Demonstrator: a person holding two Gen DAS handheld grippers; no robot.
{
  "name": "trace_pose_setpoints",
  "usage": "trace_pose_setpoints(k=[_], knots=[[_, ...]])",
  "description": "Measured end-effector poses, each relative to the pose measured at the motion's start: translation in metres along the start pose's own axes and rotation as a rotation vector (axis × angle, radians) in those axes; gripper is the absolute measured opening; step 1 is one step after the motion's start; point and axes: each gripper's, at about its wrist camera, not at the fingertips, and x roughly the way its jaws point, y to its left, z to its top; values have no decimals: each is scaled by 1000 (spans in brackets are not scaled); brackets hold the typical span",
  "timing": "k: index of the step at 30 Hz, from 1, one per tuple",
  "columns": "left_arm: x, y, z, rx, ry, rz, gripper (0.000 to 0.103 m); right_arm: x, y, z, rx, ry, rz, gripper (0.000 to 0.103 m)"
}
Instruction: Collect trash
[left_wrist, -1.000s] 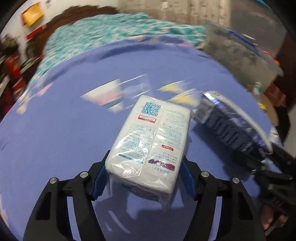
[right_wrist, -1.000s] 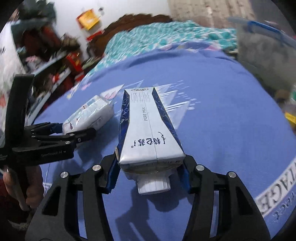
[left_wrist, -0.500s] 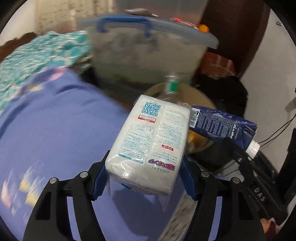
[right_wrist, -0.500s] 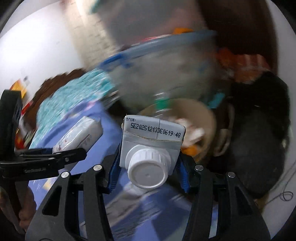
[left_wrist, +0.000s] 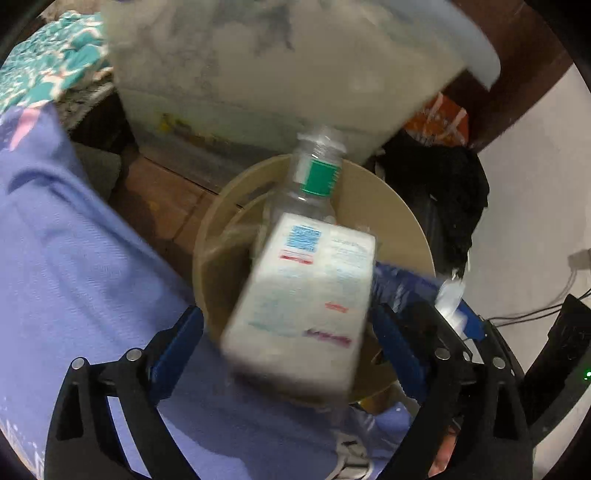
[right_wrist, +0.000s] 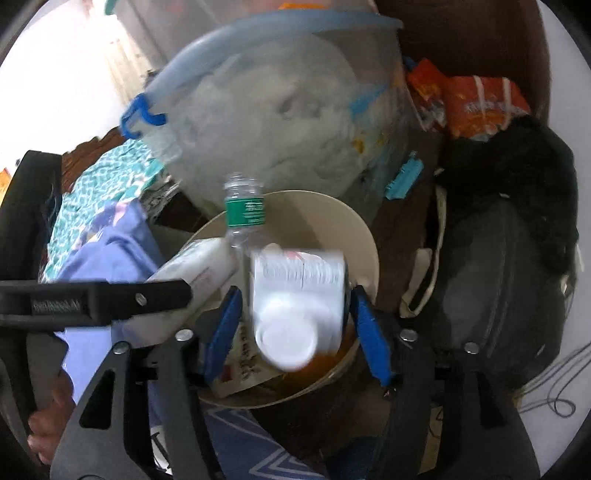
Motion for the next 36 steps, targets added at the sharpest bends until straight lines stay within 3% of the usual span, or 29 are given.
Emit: trace_pose_setpoints(k=[3, 7, 13, 15, 17, 20, 22, 23, 25, 29, 33, 36], knots=[[-16, 15, -6, -28, -34, -17, 89, -9, 7, -3, -19, -18, 24, 75], [-32, 22, -16, -40, -59, -21, 86, -20, 10, -7, -15, -32, 39, 76], [-36, 25, -34, -37, -36, -36, 48, -50, 3, -26, 41, -100, 28, 76], [-27, 21, -33, -26, -13, -1, 35, -52, 3, -31, 45, -94, 39, 64], [-14, 16, -27, -14, 19, 52, 30, -44, 9, -32, 18, -38, 52, 55], [0, 2, -17, 28, 44, 116, 31, -34, 14, -29, 20, 20, 65, 54], [-8, -3, -19, 34, 37, 77, 35, -47, 15, -29, 49, -21, 87, 56], [-17, -8, -24, 52, 15, 66, 46, -63, 22, -32, 25, -79, 63, 61], [-34, -15, -36, 96, -42, 113, 68, -75, 29, -38, 12, -116, 43, 71], [-73, -18, -69, 170, -127, 127, 72, -92, 39, -55, 46, -161, 54, 80], [-104, 5, -109, 142, -168, 135, 82, -96, 48, -57, 41, -158, 83, 83], [-121, 31, -136, 74, -166, 111, 82, -83, 59, -13, 21, -100, 155, 84]])
